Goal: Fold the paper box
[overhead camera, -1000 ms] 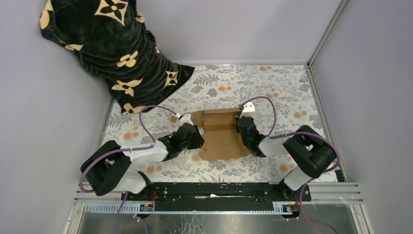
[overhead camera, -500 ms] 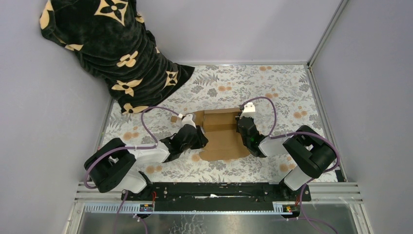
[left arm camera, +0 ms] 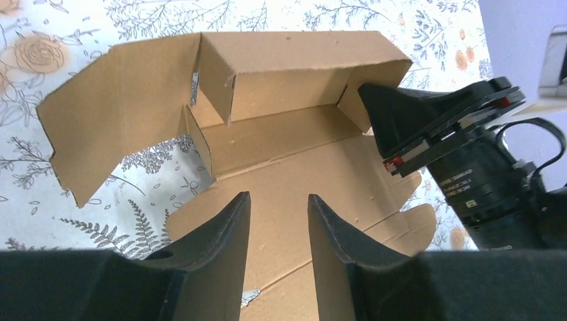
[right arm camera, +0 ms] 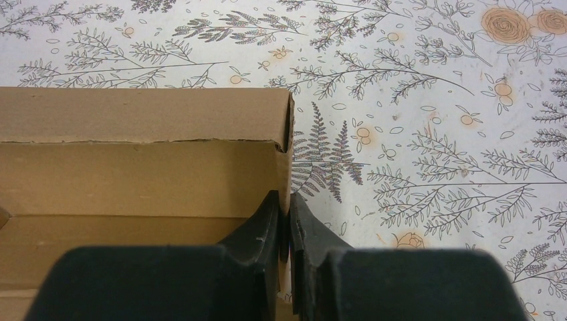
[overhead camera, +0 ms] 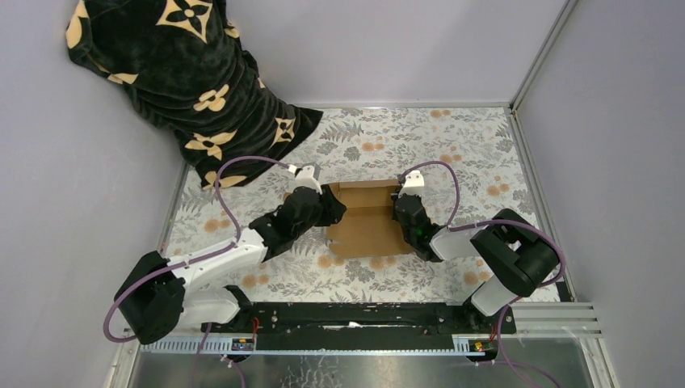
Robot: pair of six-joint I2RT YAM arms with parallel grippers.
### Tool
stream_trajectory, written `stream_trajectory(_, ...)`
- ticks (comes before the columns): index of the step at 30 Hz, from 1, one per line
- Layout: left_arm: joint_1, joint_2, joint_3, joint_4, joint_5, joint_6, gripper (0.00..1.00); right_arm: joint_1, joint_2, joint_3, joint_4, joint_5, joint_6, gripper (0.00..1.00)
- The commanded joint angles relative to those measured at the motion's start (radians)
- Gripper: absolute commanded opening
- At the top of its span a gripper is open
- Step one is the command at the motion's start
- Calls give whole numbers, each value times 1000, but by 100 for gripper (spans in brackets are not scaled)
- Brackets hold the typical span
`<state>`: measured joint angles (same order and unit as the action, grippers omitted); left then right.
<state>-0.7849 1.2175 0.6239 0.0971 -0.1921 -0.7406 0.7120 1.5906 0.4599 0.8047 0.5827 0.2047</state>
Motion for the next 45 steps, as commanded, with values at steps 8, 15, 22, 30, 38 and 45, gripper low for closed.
stream_trajectory(8,157,-108,75,-256,-173,13,44,11,-35,-18,-33,2,9,5)
stream_trajectory(15,267,-155,32,-280,-227,-10,45,10,-53,-35,-30,-2,7,4)
stream_trajectory(22,282,-60,-43,-144,-145,-14,38,11,-62,-41,-22,-10,7,4)
stream_trajectory(30,282,38,-102,24,-74,4,38,11,-62,-51,-8,-18,9,5)
stream_trajectory(38,283,75,-131,168,-33,44,40,11,-57,-52,-4,-26,6,4)
stream_trajectory(45,283,70,-150,255,58,58,42,11,-46,-45,-1,-26,5,4)
